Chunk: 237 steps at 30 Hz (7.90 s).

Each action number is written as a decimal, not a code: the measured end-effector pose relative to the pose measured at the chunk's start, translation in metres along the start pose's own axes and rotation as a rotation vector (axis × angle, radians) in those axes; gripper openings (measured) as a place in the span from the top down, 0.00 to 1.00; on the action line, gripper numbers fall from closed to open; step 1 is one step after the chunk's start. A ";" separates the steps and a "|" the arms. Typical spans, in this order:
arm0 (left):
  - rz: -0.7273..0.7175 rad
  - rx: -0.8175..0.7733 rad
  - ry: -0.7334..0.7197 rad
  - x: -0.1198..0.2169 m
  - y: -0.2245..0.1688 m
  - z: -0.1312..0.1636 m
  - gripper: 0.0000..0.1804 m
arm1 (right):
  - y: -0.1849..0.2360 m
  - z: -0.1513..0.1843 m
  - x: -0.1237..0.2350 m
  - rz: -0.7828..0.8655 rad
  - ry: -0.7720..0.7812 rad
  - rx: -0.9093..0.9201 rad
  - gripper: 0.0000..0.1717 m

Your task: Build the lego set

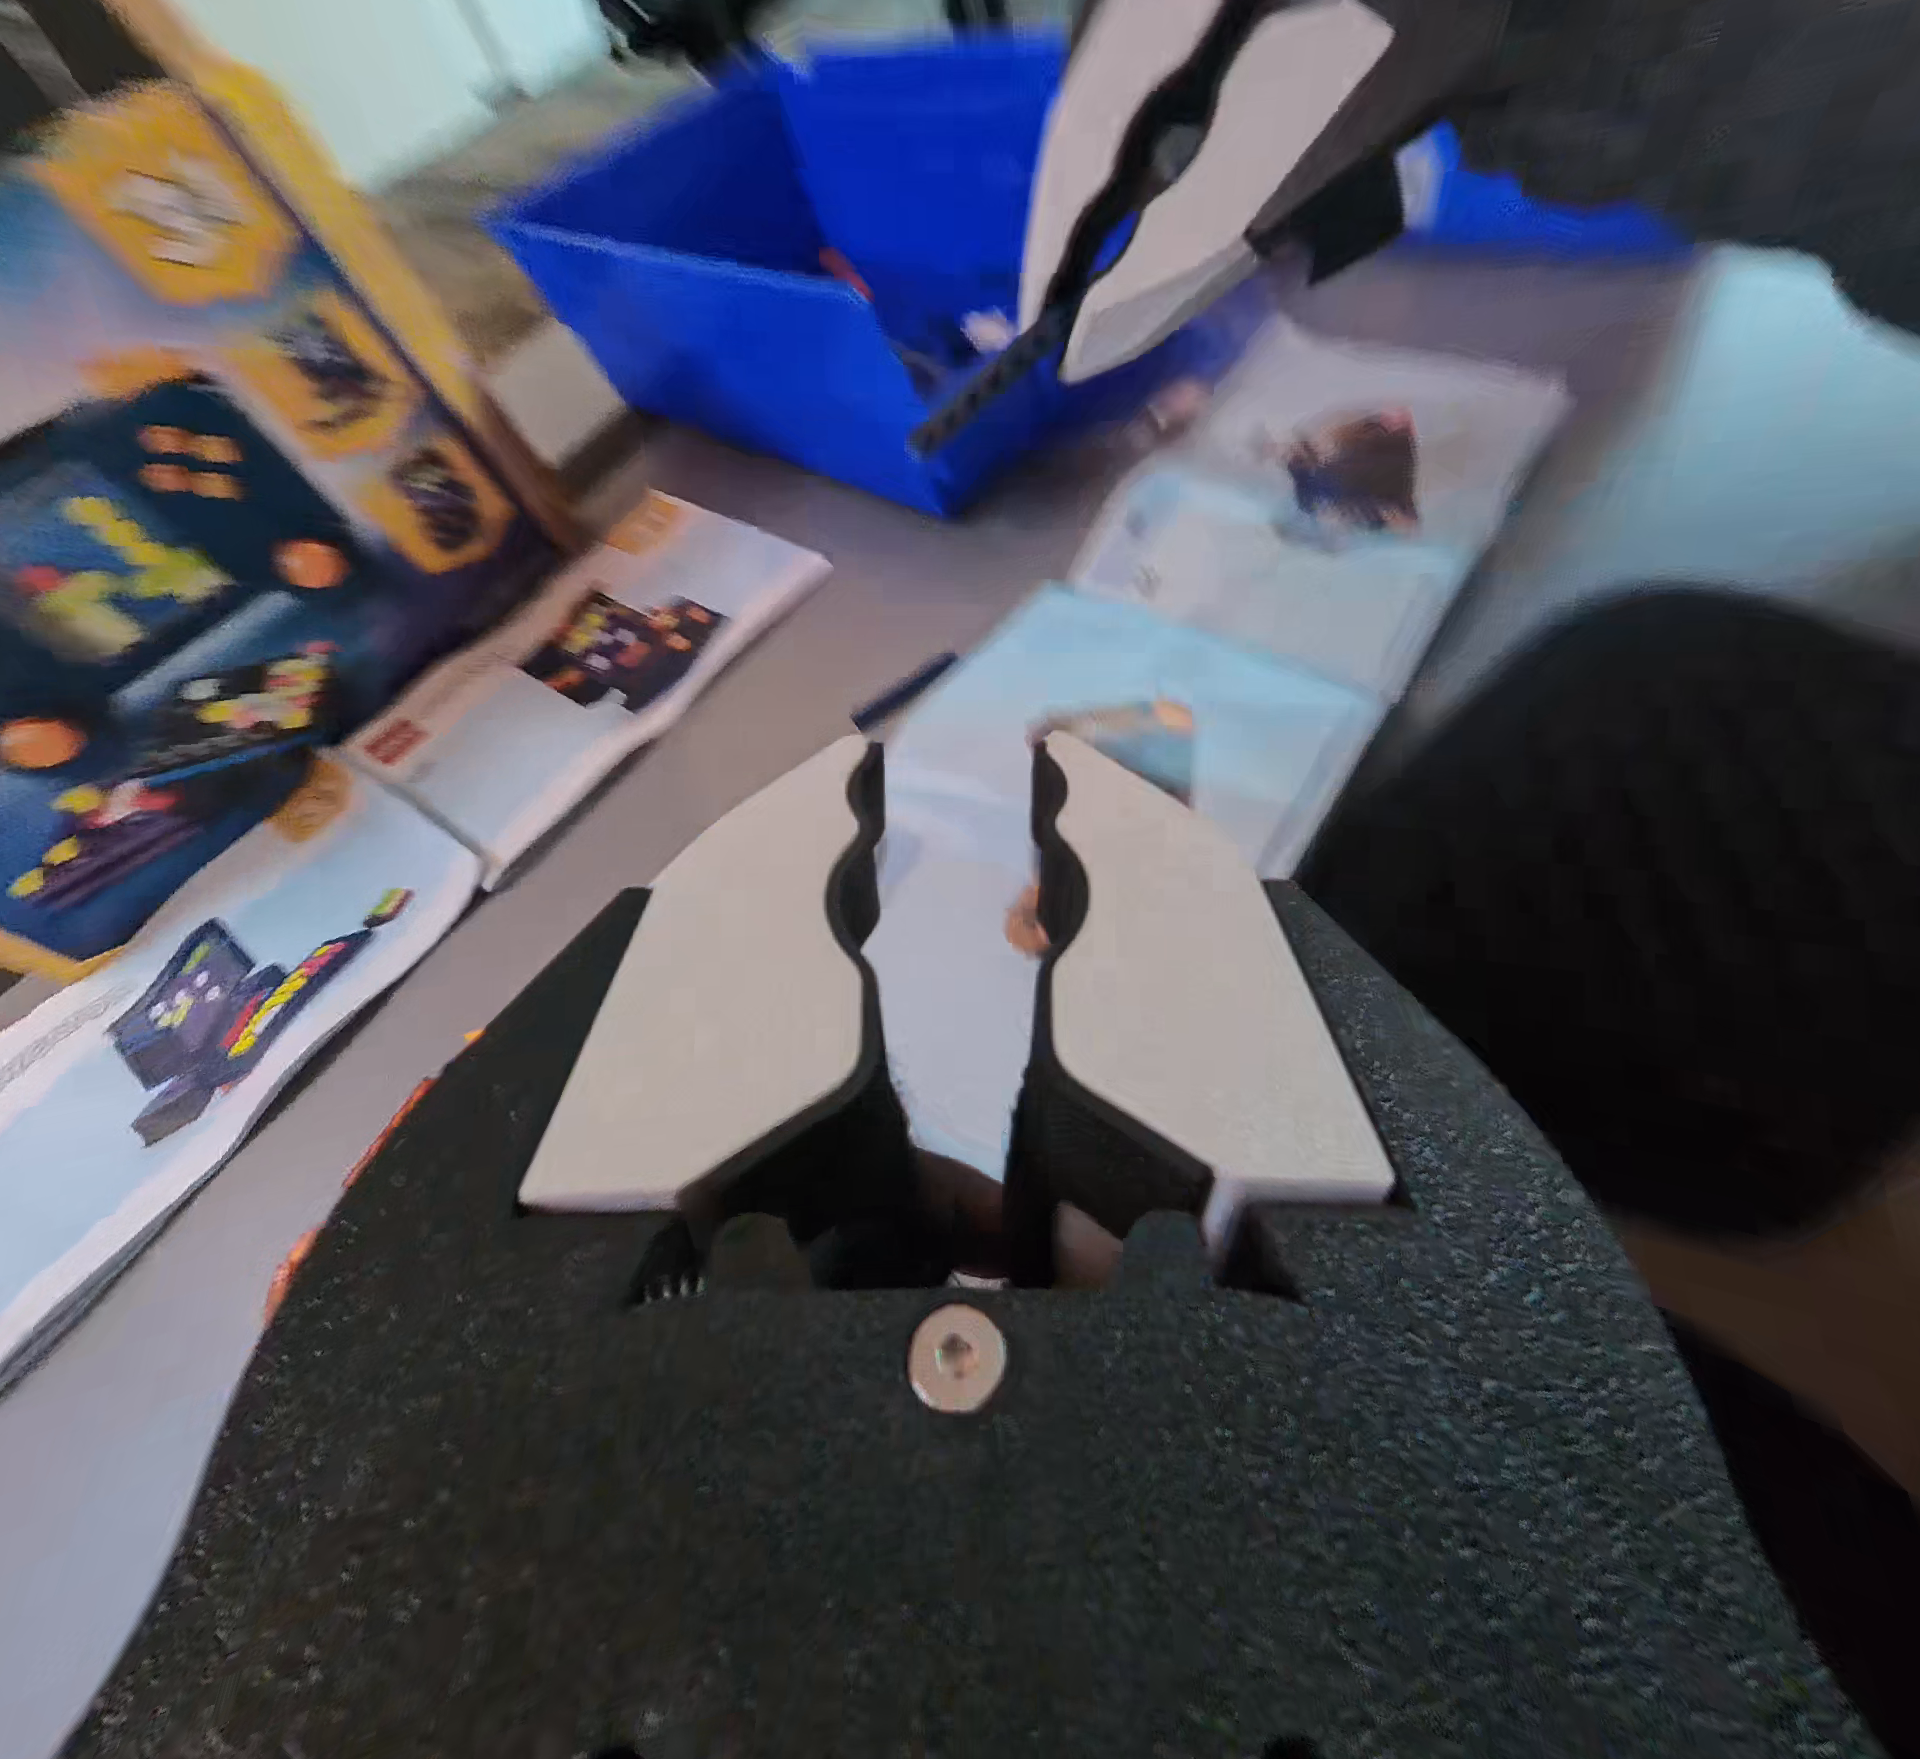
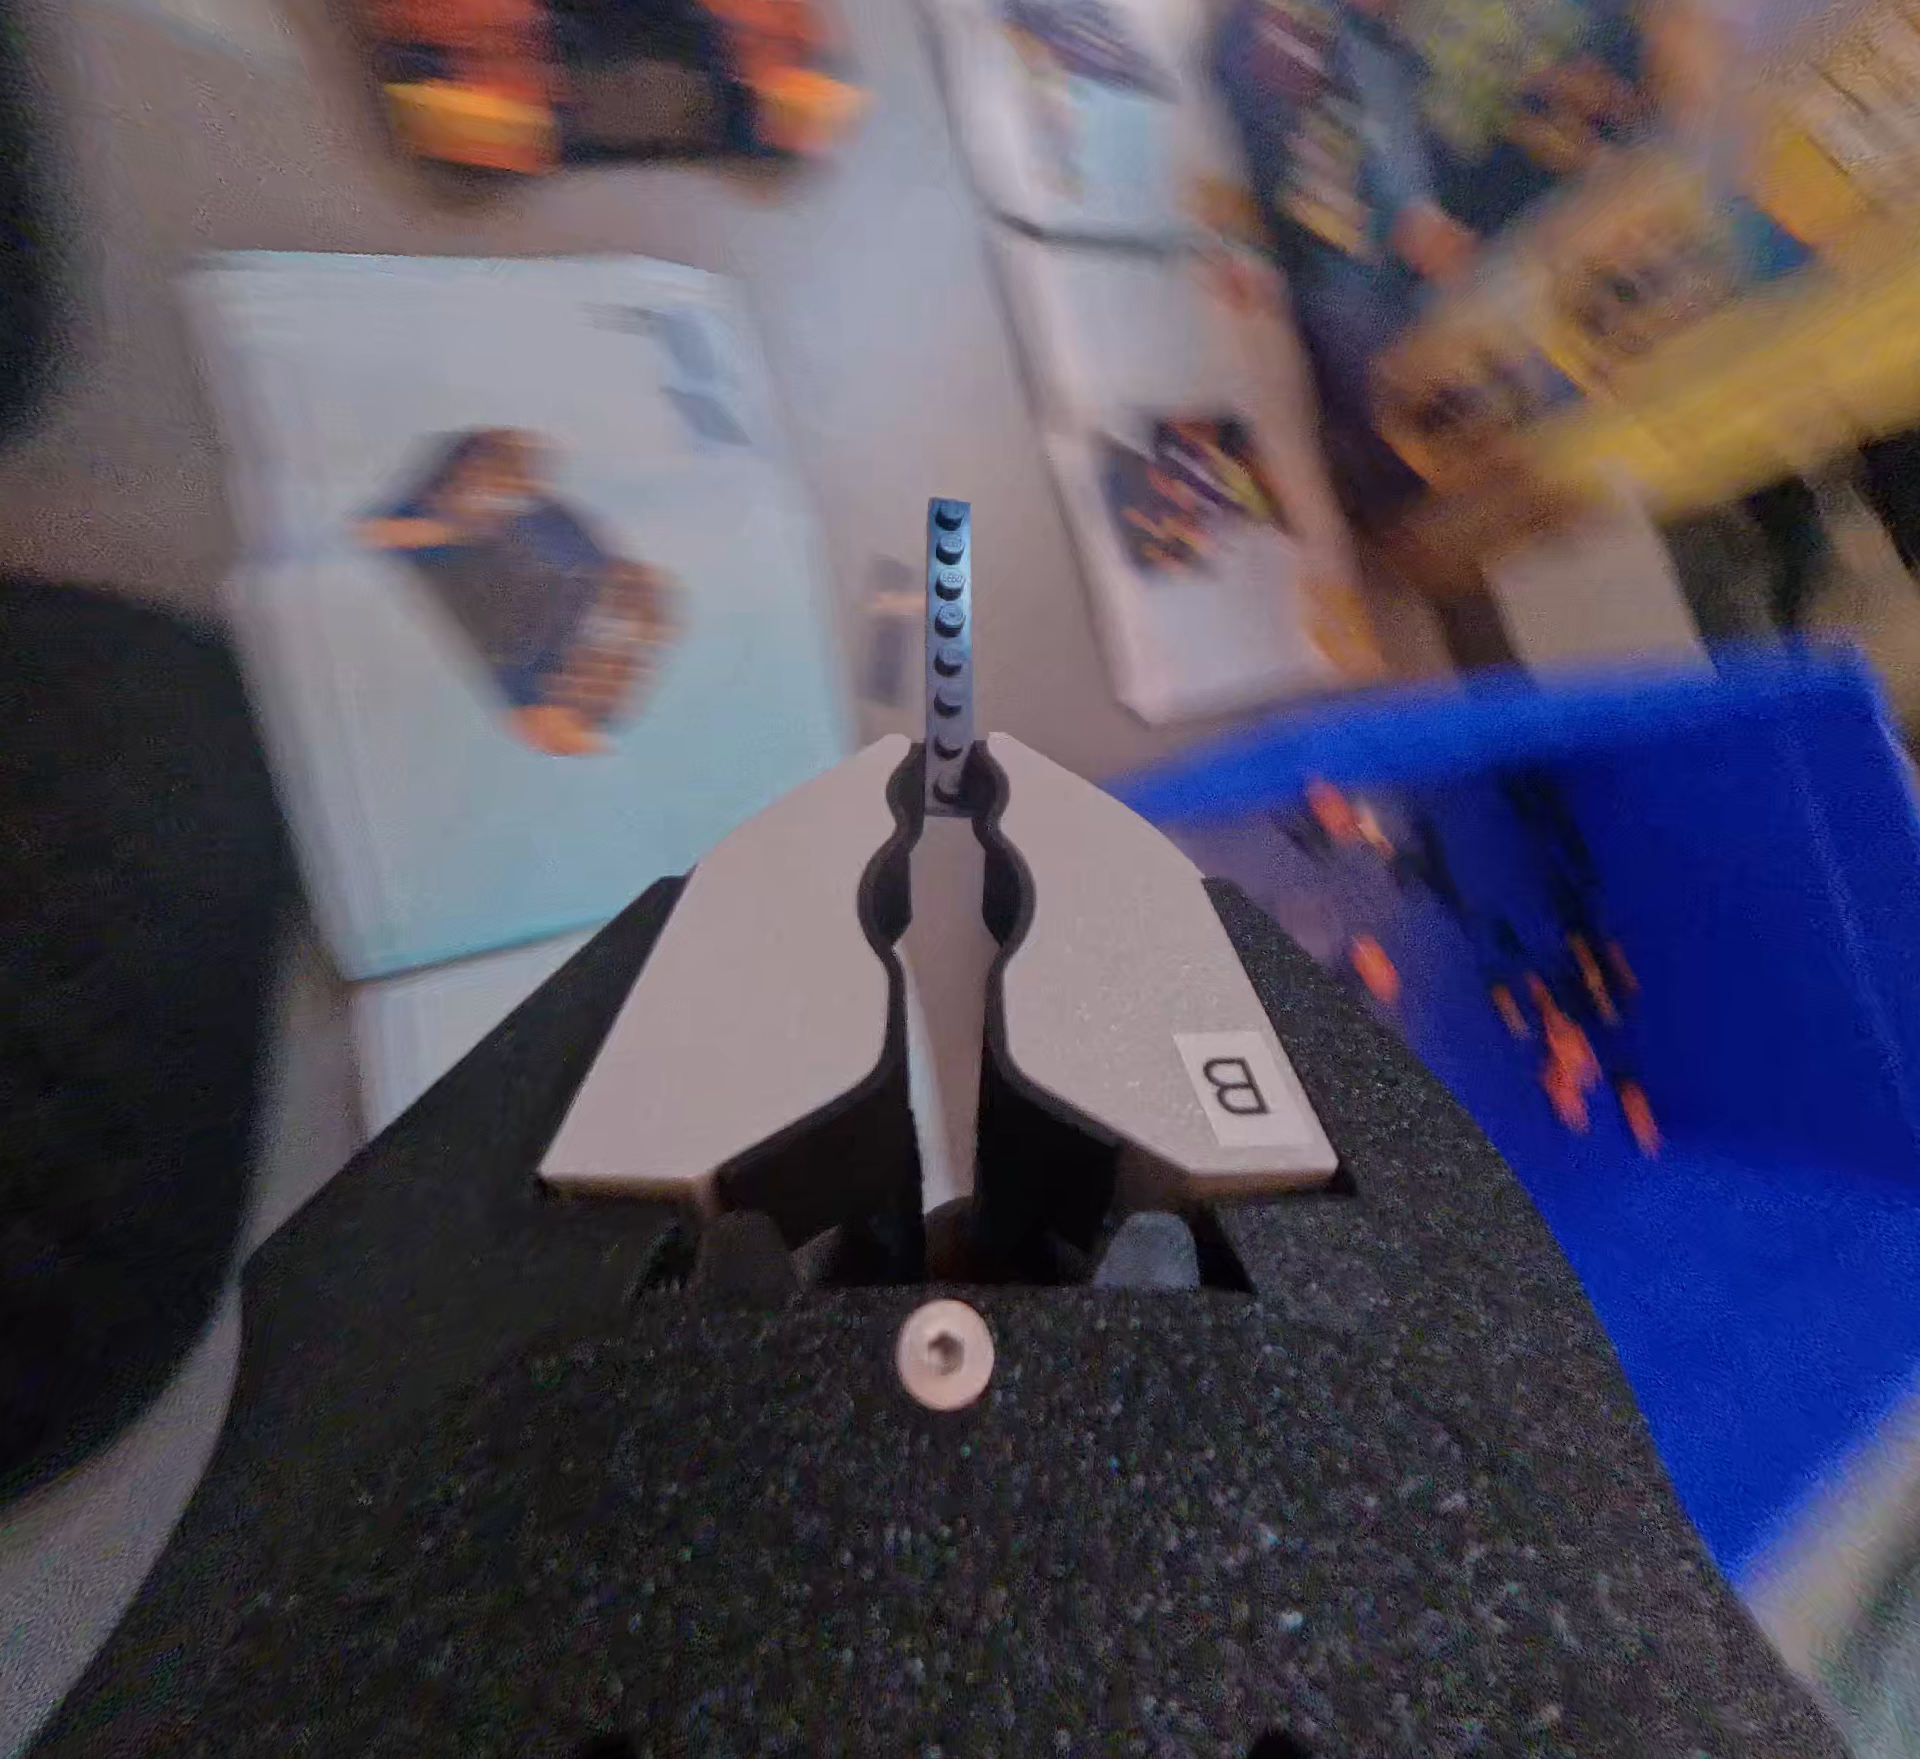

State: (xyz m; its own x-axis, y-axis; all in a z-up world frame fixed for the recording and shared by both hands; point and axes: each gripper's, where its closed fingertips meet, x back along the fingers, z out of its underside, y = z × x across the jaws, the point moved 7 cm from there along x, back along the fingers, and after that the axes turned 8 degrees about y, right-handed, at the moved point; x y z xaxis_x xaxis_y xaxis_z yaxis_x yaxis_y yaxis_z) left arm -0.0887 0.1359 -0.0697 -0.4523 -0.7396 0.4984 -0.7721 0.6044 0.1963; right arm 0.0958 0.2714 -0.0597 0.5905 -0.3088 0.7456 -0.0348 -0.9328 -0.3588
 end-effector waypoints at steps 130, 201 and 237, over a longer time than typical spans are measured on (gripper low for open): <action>-0.098 0.226 0.446 0.100 0.037 0.172 0.96 | 0.167 -0.169 -0.159 -0.644 -0.105 0.739 0.96; 0.011 -0.186 0.235 0.079 0.018 0.140 0.86 | 0.164 -0.143 -0.152 -0.800 -0.093 0.241 0.96; -0.055 -0.291 0.199 0.071 0.008 0.131 0.89 | 0.174 -0.113 -0.133 -0.549 -0.086 0.264 0.87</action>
State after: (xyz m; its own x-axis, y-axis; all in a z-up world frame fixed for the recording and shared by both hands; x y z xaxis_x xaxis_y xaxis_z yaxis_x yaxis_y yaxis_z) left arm -0.1859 0.0493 -0.1432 -0.2951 -0.7186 0.6297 -0.6208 0.6452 0.4453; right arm -0.0803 0.1294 -0.1579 0.5287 0.2302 0.8170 0.4873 -0.8704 -0.0700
